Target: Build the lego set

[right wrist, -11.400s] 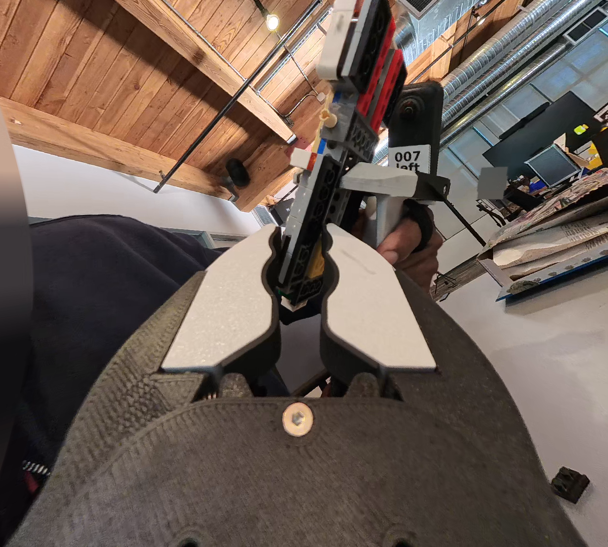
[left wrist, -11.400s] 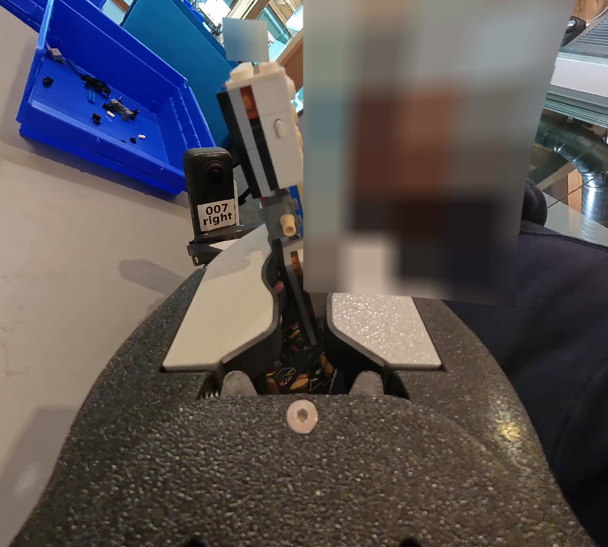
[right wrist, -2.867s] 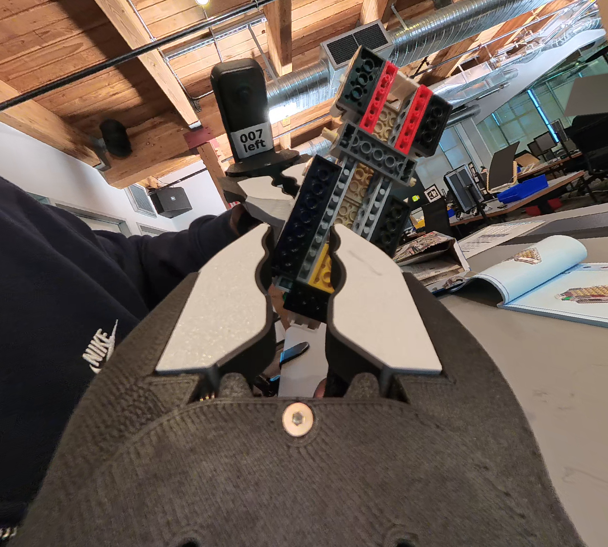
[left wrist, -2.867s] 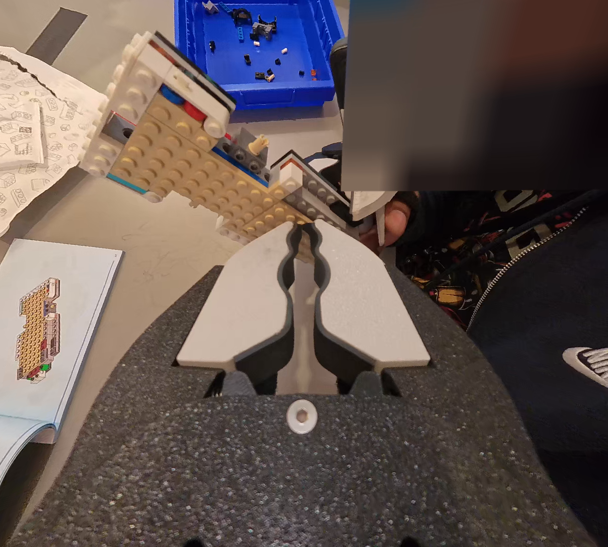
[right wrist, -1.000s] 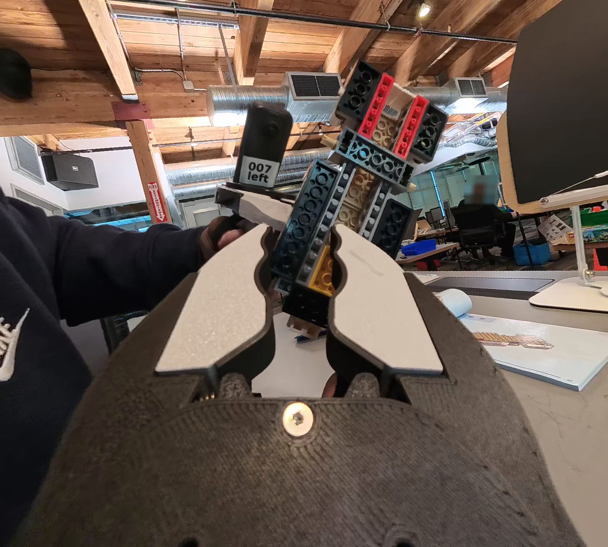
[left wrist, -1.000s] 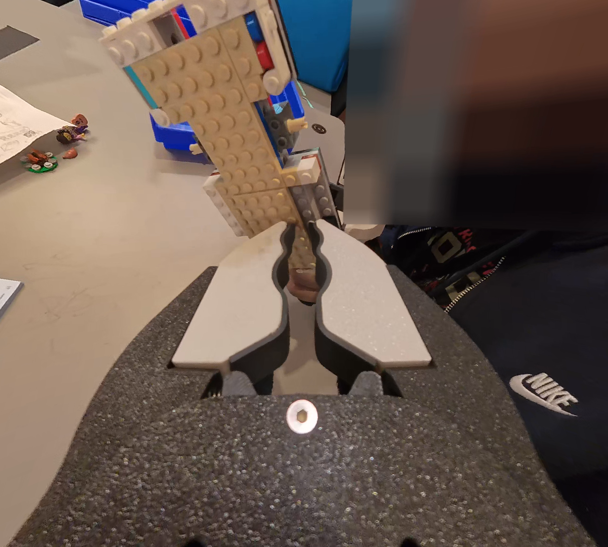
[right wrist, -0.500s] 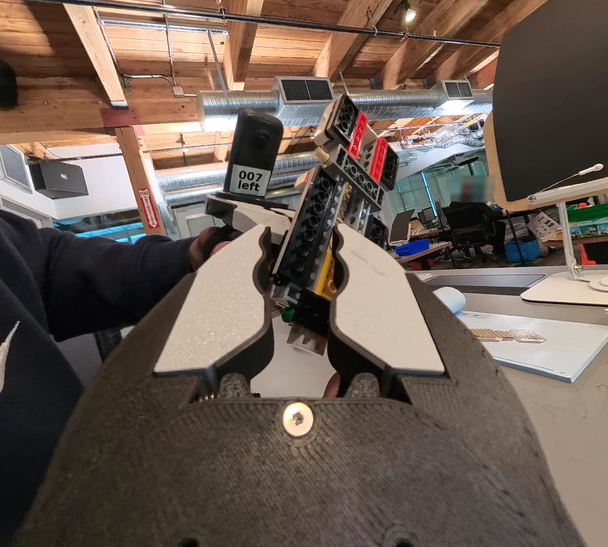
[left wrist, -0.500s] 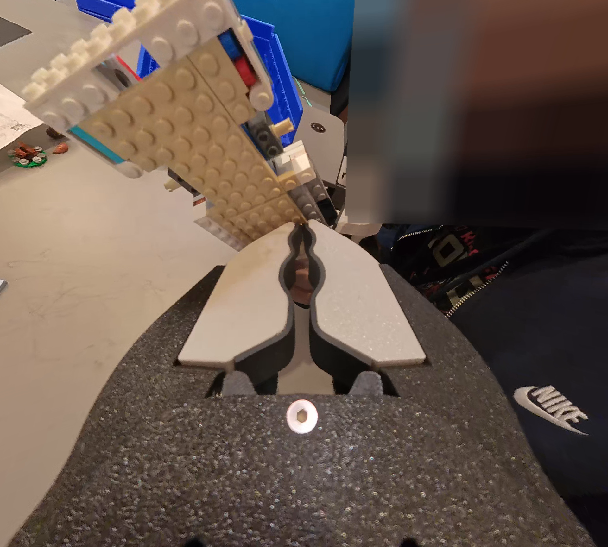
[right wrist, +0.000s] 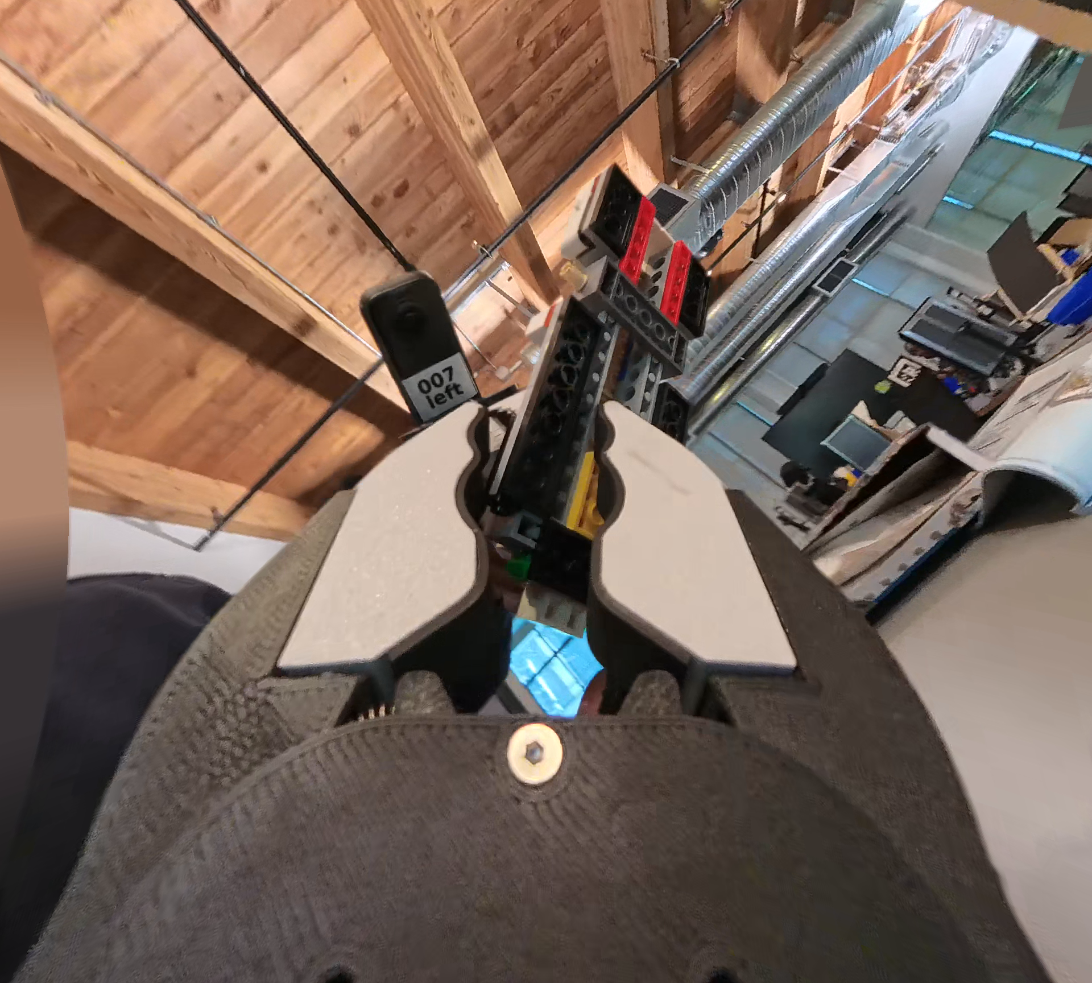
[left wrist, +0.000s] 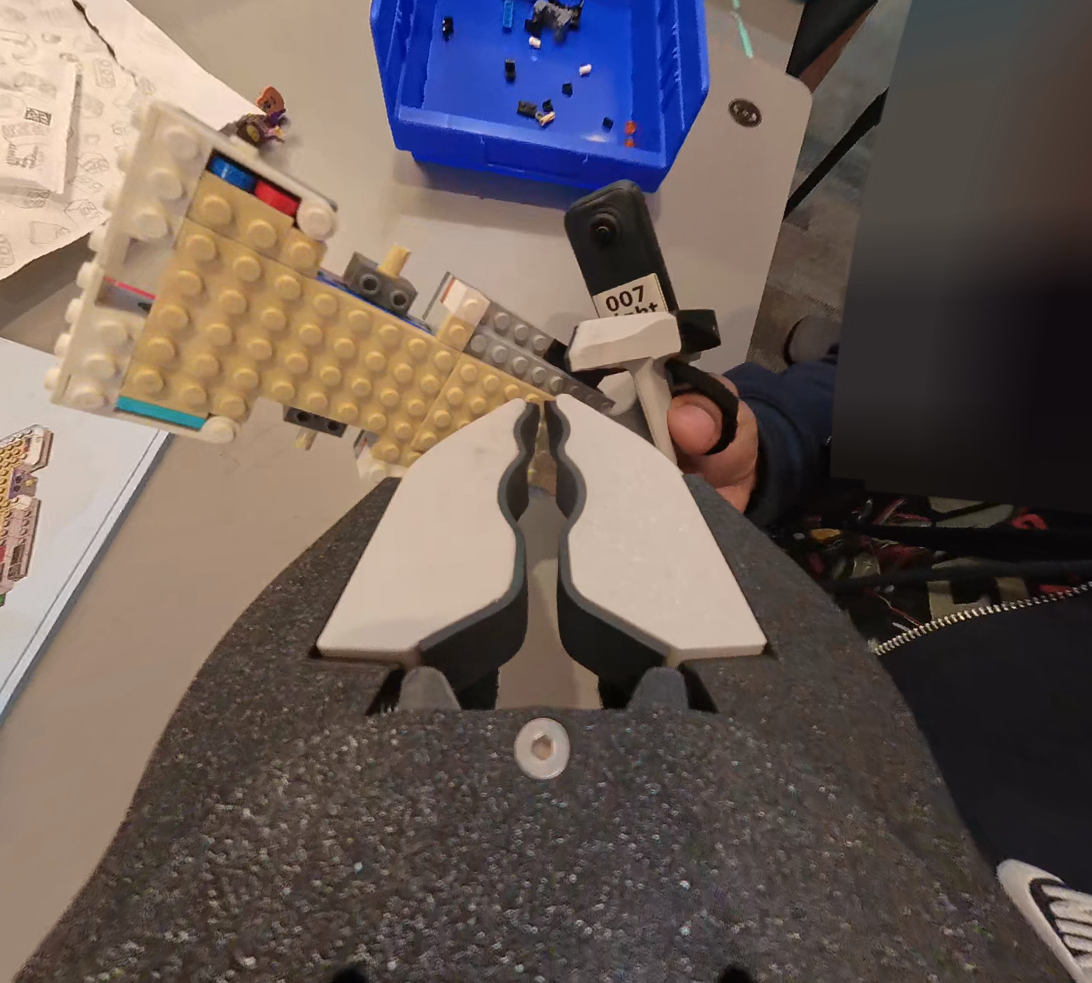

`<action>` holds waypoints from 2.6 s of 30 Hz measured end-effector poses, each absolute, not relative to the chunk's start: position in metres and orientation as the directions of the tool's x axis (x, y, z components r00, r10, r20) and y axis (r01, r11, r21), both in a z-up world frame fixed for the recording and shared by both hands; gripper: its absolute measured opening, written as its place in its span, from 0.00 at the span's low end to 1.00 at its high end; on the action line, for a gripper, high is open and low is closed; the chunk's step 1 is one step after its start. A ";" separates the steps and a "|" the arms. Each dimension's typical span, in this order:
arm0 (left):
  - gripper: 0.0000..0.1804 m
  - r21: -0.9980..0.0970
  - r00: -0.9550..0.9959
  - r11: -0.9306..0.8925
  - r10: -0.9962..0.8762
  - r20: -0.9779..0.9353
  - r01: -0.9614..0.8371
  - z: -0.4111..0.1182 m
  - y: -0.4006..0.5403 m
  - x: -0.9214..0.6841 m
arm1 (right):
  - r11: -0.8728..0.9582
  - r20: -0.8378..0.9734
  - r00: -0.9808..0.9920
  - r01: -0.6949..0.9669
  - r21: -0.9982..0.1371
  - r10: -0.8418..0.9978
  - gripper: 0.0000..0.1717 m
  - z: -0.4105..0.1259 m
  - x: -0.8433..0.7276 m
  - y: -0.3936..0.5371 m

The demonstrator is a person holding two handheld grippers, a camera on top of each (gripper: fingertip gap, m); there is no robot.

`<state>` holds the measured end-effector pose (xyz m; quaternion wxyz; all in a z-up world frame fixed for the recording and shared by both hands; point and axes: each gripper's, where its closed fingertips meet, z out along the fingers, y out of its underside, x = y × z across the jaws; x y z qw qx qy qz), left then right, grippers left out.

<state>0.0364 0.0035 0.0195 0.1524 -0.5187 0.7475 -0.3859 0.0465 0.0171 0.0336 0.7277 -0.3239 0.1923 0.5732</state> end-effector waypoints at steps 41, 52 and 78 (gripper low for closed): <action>0.33 -0.600 -0.204 -0.583 -0.603 0.771 -0.548 0.004 0.040 0.036 | -0.028 -0.658 -0.002 -0.999 -0.028 0.753 0.15 0.022 0.045 0.027; 0.19 -0.575 -0.286 -0.590 -0.514 0.809 -0.567 0.005 0.034 0.037 | -0.037 -0.680 0.022 -0.997 -0.072 0.733 0.14 0.020 0.037 0.031; 0.13 -0.386 -0.295 -0.795 -0.271 0.916 -0.468 0.005 0.046 0.028 | -0.027 -0.779 0.198 -0.964 -0.266 0.595 0.16 0.011 0.033 0.042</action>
